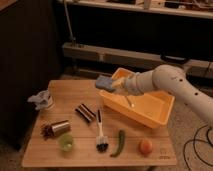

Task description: Place sponge in tray

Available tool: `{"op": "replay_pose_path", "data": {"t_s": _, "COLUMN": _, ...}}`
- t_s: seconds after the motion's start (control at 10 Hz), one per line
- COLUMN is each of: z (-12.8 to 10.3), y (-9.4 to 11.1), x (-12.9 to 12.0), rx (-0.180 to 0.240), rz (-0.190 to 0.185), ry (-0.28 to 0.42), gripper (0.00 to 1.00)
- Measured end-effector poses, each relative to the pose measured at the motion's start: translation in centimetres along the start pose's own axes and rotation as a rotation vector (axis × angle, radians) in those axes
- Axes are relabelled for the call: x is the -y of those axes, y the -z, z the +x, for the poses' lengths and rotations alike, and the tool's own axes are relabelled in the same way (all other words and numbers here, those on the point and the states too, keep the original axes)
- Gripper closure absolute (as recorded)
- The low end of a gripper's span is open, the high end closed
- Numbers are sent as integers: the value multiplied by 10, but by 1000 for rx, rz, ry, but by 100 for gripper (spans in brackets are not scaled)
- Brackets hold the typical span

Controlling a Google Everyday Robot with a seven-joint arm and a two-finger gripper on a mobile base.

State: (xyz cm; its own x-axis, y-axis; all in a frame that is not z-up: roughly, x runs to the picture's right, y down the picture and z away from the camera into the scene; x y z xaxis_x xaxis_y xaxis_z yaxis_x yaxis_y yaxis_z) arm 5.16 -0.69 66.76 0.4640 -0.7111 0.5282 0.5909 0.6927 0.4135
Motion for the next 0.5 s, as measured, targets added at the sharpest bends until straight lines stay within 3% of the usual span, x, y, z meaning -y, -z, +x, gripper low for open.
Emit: {"op": "replay_pose_path", "data": {"t_s": 0.5, "z": 2, "y": 0, "x": -2, "rx": -7, "rz": -3, "ry": -1, "gripper": 100}}
